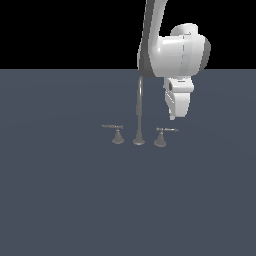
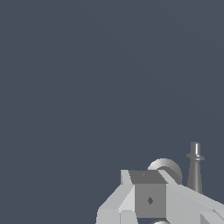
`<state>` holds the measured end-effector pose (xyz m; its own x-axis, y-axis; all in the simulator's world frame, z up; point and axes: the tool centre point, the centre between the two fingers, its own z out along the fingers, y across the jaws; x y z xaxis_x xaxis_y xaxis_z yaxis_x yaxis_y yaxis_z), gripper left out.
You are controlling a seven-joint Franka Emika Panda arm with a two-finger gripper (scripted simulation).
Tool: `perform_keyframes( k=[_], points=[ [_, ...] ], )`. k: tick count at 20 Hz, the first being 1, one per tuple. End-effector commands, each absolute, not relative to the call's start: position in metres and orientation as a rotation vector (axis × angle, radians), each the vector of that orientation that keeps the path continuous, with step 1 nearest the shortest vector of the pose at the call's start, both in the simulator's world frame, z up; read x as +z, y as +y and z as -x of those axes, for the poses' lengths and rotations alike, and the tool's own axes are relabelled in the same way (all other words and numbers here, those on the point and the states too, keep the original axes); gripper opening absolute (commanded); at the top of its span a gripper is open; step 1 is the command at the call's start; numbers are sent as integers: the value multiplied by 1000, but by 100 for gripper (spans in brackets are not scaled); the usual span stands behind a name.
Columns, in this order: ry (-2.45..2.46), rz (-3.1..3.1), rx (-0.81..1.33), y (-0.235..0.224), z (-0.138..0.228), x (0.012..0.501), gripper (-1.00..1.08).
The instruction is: Turn on the faucet by rotating a designated handle.
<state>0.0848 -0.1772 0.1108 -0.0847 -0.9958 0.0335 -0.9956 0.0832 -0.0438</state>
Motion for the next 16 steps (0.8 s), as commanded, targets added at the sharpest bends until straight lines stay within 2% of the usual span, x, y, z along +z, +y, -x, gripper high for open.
perform_keyframes(
  k=[1, 10, 16],
  points=[
    [2344, 2105, -4, -172, -73, 69, -100],
    [2356, 2079, 0, -174, -74, 65, -100],
    [2356, 2079, 0, -179, -57, 65, -100]
  ],
)
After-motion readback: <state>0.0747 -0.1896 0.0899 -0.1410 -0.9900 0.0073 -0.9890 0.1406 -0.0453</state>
